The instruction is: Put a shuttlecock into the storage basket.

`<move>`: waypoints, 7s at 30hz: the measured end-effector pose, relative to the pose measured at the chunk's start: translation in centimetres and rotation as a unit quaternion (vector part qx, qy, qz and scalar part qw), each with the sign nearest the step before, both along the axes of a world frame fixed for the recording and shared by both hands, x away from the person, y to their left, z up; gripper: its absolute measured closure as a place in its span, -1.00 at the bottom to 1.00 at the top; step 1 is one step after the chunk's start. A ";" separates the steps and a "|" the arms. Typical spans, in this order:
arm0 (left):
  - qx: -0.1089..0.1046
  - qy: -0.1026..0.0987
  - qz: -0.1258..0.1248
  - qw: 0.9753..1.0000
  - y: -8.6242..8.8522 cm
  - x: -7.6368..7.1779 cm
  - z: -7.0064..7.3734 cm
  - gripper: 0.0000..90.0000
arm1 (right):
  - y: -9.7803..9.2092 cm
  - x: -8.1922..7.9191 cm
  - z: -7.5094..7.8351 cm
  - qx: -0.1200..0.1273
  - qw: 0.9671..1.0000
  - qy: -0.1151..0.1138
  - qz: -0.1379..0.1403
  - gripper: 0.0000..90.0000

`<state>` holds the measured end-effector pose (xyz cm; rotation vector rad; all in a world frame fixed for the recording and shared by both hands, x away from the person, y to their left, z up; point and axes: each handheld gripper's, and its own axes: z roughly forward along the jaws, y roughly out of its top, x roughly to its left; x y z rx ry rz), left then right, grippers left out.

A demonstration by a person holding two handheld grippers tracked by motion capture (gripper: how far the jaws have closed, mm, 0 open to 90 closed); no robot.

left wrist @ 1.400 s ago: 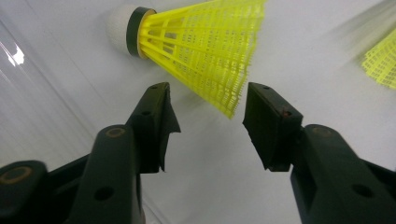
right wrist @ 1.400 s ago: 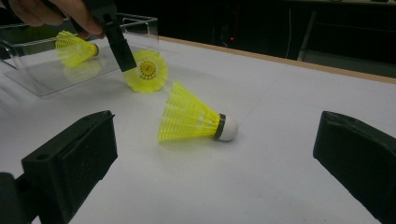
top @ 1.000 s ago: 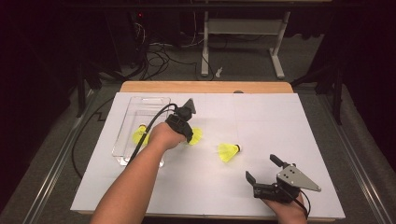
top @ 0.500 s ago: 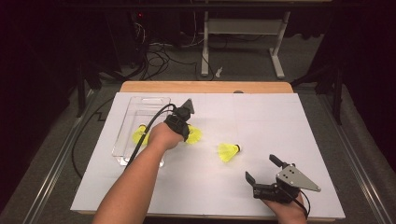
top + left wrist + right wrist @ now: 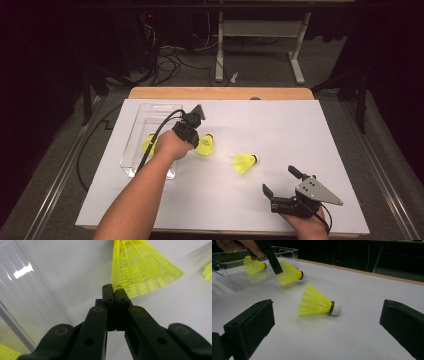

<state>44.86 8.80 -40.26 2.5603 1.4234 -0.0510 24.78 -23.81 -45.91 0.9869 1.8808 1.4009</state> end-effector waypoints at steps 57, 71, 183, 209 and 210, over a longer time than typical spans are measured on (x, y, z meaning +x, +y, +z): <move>-0.066 0.001 -0.073 0.995 3.6 -5.9 5.3 0.99 | 0.5 0.1 -0.1 -0.016 1.000 -0.001 0.002 -1.00; -0.085 -0.006 -0.062 0.994 4.8 -6.2 6.6 0.99 | 0.5 0.1 -0.1 -0.016 1.000 0.000 0.003 -1.00; -0.080 0.023 0.075 0.994 19.5 -7.9 2.4 0.99 | 1.1 0.4 -0.4 -0.026 1.000 0.005 0.011 -1.00; -0.059 0.033 0.091 0.994 19.0 -5.8 0.9 0.98 | 0.9 0.3 -0.3 -0.025 1.000 0.003 0.011 -1.00; -0.059 0.033 0.093 0.993 19.0 -5.8 0.8 0.98 | 0.9 0.3 -0.3 -0.025 1.000 0.003 0.011 -1.00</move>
